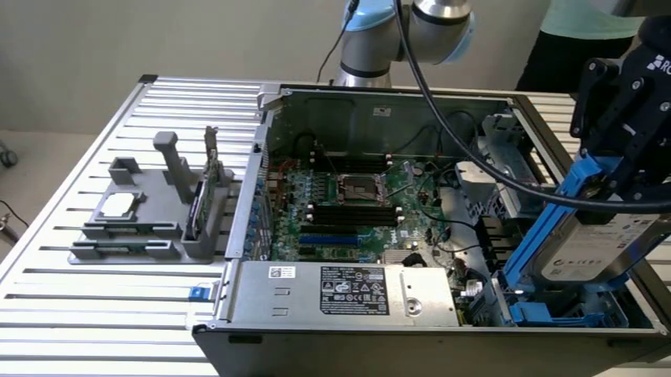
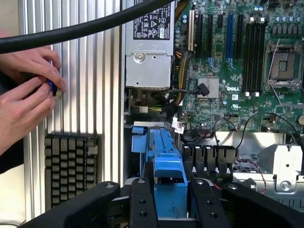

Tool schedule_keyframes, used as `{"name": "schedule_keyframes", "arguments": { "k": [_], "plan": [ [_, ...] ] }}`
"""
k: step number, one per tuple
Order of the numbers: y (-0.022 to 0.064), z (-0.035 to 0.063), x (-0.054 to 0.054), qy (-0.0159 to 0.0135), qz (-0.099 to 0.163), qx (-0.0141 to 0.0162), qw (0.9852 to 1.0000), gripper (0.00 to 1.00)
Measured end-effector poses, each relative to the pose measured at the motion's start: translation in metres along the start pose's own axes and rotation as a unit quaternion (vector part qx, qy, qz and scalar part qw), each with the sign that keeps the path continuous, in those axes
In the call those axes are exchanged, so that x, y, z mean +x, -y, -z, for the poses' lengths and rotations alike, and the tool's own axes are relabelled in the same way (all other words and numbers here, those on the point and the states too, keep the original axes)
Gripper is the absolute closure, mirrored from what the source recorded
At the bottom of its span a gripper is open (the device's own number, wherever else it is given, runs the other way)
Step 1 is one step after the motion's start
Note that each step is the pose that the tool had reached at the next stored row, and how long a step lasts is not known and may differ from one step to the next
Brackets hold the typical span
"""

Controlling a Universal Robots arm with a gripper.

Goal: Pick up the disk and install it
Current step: 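Insert the disk into the insertion slot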

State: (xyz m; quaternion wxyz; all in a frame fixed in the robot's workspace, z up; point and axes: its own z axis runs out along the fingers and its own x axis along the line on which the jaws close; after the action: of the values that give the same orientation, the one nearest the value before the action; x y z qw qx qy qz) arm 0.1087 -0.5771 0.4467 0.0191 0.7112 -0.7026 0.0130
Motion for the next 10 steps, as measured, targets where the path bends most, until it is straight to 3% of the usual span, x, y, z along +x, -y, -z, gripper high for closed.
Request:
{"name": "schedule_keyframes", "arguments": {
  "k": [10],
  "plan": [
    [0.0001, -0.008, -0.0003, 0.0, 0.0, 0.0, 1.0, 0.67]
  ]
}}
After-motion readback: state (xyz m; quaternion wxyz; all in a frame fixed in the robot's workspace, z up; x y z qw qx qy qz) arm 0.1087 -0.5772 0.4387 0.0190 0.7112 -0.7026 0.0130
